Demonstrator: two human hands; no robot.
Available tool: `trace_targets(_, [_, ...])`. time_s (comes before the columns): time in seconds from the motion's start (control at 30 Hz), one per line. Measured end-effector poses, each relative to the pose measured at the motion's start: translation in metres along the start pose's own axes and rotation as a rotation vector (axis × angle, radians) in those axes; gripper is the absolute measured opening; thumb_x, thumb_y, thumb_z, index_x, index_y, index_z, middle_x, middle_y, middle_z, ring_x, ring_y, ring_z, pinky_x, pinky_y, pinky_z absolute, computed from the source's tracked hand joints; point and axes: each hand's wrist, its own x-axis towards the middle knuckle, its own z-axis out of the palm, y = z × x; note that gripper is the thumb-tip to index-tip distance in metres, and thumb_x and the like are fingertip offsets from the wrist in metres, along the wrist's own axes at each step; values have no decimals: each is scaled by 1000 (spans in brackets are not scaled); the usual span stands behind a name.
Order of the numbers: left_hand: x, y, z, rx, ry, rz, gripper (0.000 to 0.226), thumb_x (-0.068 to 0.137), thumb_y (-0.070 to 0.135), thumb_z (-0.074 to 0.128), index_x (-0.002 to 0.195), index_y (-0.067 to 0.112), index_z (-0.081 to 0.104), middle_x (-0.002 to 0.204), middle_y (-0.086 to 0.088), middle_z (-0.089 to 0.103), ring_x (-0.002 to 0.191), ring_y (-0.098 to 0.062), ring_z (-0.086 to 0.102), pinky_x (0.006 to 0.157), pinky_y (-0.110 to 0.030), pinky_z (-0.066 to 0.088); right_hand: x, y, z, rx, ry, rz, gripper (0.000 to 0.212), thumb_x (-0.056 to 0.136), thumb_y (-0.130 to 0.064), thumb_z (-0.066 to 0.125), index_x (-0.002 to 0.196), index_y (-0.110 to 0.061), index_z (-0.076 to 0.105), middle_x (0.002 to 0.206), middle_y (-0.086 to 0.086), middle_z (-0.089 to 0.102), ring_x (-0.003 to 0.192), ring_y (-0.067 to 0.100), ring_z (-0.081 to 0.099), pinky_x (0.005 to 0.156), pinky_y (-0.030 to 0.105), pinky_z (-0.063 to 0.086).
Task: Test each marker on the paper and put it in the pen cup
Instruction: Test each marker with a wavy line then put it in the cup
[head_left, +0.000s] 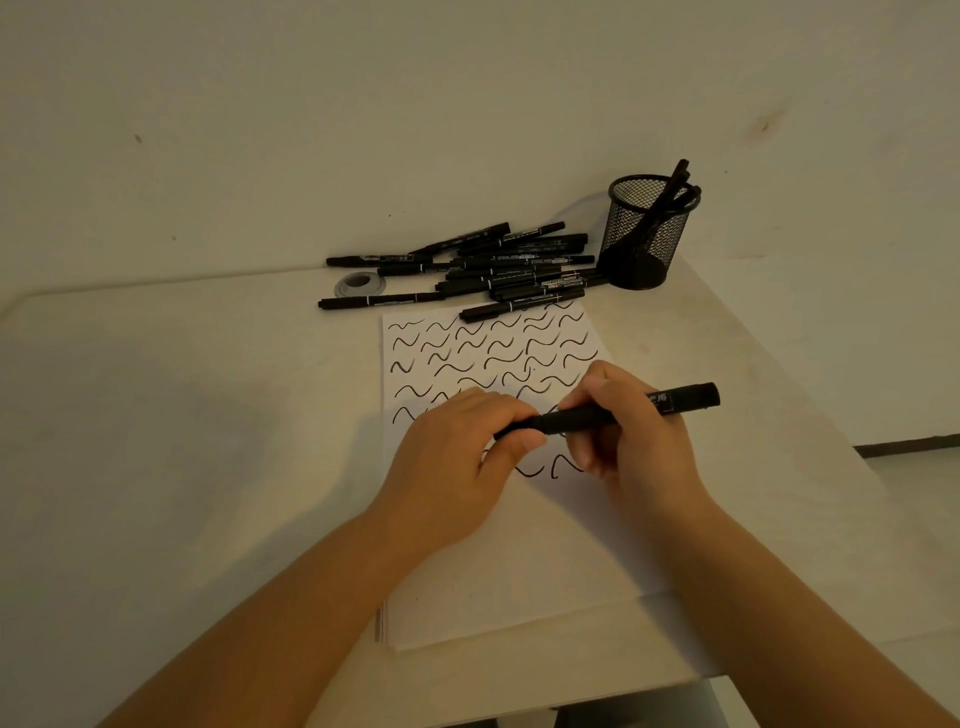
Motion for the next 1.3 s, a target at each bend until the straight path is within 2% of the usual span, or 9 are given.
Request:
trace_targets(0.23, [-4, 7, -2, 16, -40, -2, 31, 90, 38, 39, 84, 17, 61, 63, 15, 49, 63, -6, 45, 53, -11, 30, -2, 6, 2, 116, -17, -57, 26, 75, -25, 47, 51, -15, 53, 33, -2, 38, 30, 13, 29, 41, 19, 25])
trace_targets(0.33, [-6, 7, -1, -43, -103, -32, 28, 89, 36, 38, 83, 19, 60, 58, 12, 57, 57, 0, 49, 52, -10, 29, -4, 6, 2, 121, -24, -69, 28, 77, -17, 43, 51, -11, 50, 33, -3, 36, 30, 13, 28, 42, 19, 23])
trace_targets(0.57, [-7, 6, 0, -299, -216, -148, 22, 86, 38, 38, 70, 36, 54, 45, 13, 54, 44, -3, 45, 47, -12, 32, -6, 4, 3, 72, -29, -93, 30, 76, -12, 39, 48, -5, 49, 33, -4, 35, 32, 13, 27, 41, 26, 18])
trace_targets(0.8, [-6, 1, -3, -511, -374, -196, 23, 87, 34, 39, 72, 32, 56, 45, 13, 50, 47, -2, 50, 53, -12, 34, -10, 0, 5, 21, -68, -153, 29, 75, -7, 36, 49, -2, 48, 37, -6, 41, 33, 11, 31, 39, 16, 24])
trace_targets(0.87, [-4, 0, -2, -514, -347, -199, 22, 87, 34, 40, 76, 31, 59, 46, 13, 51, 47, -3, 50, 52, -12, 34, -10, -1, 6, -3, -61, -168, 28, 76, -11, 40, 50, -3, 48, 38, -9, 44, 34, 10, 32, 39, 15, 26])
trace_targets(1.0, [-1, -2, -3, -411, -234, -169, 16, 90, 35, 43, 89, 41, 57, 52, 11, 56, 53, -18, 56, 54, -31, 43, -5, -5, 7, -62, 25, -107, 26, 74, -22, 51, 49, -18, 54, 39, -4, 44, 36, 7, 38, 38, 17, 31])
trace_targets(1.13, [1, -11, -13, -287, -113, -193, 10, 90, 37, 43, 88, 41, 52, 54, 12, 59, 44, 0, 51, 45, -13, 38, 5, -13, -6, -35, 197, -39, 27, 85, -22, 56, 59, -23, 56, 51, -7, 50, 46, 6, 45, 46, 18, 38])
trace_targets(1.2, [6, -15, -22, -141, -68, -227, 10, 87, 44, 40, 84, 41, 49, 54, 9, 59, 43, 1, 50, 42, -12, 36, 13, -21, -12, -248, 191, -97, 22, 86, -22, 56, 66, -29, 59, 58, -10, 55, 51, 2, 47, 48, 14, 39])
trace_targets(1.3, [20, -16, -37, 84, -43, -223, 12, 88, 46, 37, 83, 40, 46, 58, 8, 57, 49, -1, 53, 43, -12, 33, 25, -35, -10, -979, 40, -318, 9, 81, -35, 58, 88, -33, 64, 85, -16, 58, 78, 1, 51, 66, 13, 39])
